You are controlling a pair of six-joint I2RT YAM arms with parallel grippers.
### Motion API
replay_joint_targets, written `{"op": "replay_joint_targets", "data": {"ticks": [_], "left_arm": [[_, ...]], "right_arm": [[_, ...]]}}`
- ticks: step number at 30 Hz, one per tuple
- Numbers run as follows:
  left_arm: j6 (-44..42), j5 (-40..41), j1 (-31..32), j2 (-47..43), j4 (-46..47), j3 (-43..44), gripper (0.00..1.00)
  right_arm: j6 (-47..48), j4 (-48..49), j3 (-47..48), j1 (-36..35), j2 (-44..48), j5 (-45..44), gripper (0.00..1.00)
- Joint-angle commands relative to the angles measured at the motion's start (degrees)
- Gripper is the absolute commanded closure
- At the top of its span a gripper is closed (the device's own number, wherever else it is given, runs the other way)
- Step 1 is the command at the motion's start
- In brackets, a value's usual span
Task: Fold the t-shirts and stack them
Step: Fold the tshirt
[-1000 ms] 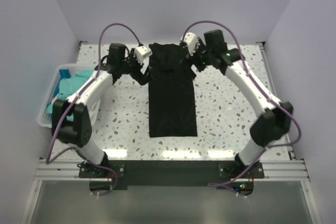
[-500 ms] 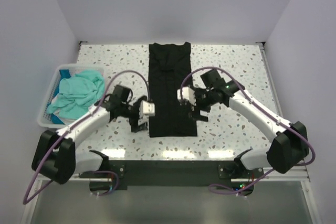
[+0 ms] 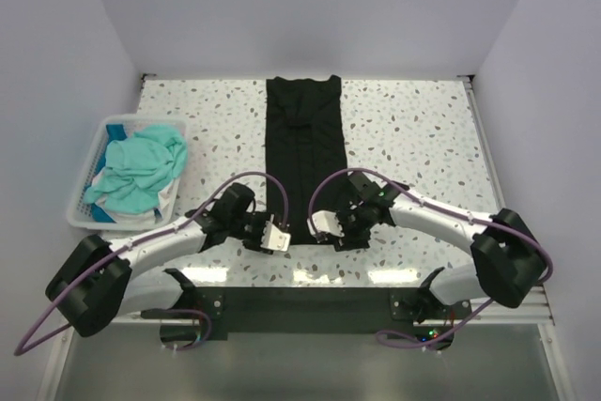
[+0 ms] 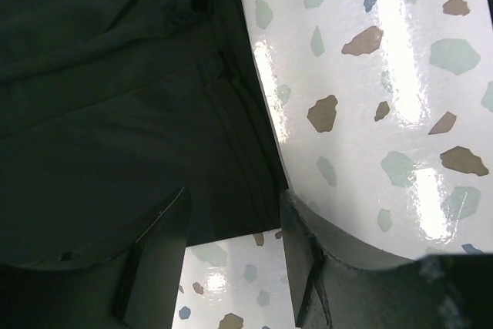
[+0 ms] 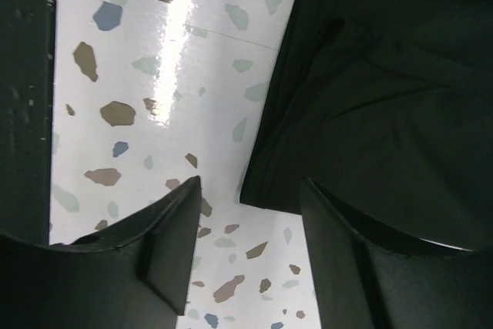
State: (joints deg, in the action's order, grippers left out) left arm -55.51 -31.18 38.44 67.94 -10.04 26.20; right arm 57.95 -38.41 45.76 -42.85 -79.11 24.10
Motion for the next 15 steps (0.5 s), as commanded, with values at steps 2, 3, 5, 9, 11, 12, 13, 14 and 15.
{"op": "replay_joint_targets", "data": {"ticks": [2, 3, 5, 9, 11, 12, 13, 14, 15], "left_arm": [[-2.6, 1.0, 0.9, 1.4, 6.7, -1.4, 0.48], [-2.9, 0.9, 1.0, 2.1, 6.6, -1.4, 0.48], [-3.4, 1.6, 1.2, 3.1, 6.4, -1.4, 0.49], [-5.8, 2.5, 1.7, 6.1, 5.2, -1.6, 0.51], [-7.1, 3.0, 1.9, 6.9, 4.3, -1.8, 0.53], [-8.4, 3.1, 2.0, 7.1, 3.3, -2.1, 0.53], [-8.8, 3.4, 2.0, 7.0, 2.9, -2.3, 0.53], [-9.2, 3.6, 2.0, 6.8, 2.9, -2.6, 0.53], [-9.7, 3.6, 2.0, 6.6, 2.6, -3.2, 0.53]], "right_arm": [[1.7, 7.6, -2.0, -0.6, -2.5, -2.2, 0.46], [2.0, 7.7, -2.1, -0.7, -3.6, -2.4, 0.46], [3.0, 8.0, -2.7, -0.7, -4.6, -2.8, 0.48], [4.8, 9.8, -4.8, -0.7, -6.3, -4.7, 0.53], [4.8, 10.8, -5.7, -0.7, -7.5, -5.8, 0.55], [4.6, 10.9, -5.7, -0.7, -7.9, -6.2, 0.57], [4.0, 10.8, -5.5, -0.8, -8.4, -6.6, 0.61], [3.8, 10.8, -5.4, -0.8, -8.6, -6.7, 0.62], [3.7, 10.7, -5.6, -0.8, -8.5, -6.7, 0.64]]}}
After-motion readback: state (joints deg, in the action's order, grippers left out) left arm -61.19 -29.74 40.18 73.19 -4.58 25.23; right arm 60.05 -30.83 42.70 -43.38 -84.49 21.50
